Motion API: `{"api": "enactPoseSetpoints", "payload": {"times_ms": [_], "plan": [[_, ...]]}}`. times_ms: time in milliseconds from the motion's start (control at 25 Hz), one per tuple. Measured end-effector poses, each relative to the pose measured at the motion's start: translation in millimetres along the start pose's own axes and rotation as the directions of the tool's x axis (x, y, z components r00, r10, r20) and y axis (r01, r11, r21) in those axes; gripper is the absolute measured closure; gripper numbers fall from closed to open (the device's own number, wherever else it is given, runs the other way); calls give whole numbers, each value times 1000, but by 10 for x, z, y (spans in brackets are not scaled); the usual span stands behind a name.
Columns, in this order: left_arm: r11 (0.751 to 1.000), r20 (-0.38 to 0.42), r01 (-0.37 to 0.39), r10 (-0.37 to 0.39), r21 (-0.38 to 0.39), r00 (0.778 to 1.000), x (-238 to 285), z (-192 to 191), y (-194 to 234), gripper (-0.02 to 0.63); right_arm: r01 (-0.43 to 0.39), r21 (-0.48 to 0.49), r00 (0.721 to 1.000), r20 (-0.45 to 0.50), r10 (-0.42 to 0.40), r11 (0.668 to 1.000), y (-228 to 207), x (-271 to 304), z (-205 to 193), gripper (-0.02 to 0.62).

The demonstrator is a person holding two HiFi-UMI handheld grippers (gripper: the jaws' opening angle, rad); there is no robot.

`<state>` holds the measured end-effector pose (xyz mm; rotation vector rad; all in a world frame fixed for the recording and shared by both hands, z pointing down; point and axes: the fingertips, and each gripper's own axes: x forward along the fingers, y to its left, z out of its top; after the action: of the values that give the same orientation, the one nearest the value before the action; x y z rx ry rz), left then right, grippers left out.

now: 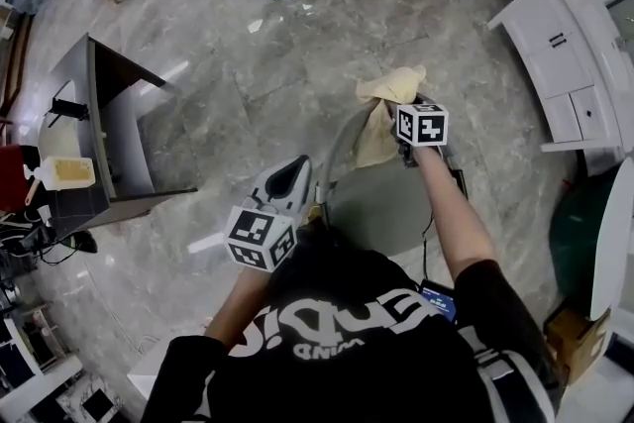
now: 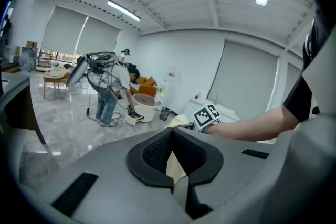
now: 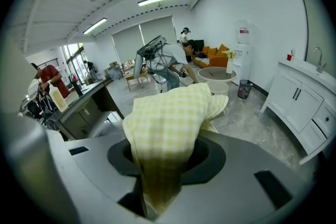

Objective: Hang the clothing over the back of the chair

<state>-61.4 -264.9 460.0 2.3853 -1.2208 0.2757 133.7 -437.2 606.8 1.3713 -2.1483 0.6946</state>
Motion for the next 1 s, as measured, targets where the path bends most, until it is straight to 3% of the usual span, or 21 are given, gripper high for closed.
{"api": "enactPoseSetpoints", "payload": {"times_ms": [400, 760, 1000], "plan": [[1000, 1, 8, -8, -5, 1000, 62, 21, 14, 591, 16, 5, 999, -31, -15, 1000, -52, 87, -86, 443], [1000, 3, 7, -7, -8, 1000, 44, 13, 21, 591, 8, -30, 997, -80, -10, 1000, 42, 97, -125, 360], [1000, 7, 7, -7, -9, 1000, 16, 7, -13, 591, 48, -22, 992, -113, -50, 999, 20, 36, -212, 336]]}}
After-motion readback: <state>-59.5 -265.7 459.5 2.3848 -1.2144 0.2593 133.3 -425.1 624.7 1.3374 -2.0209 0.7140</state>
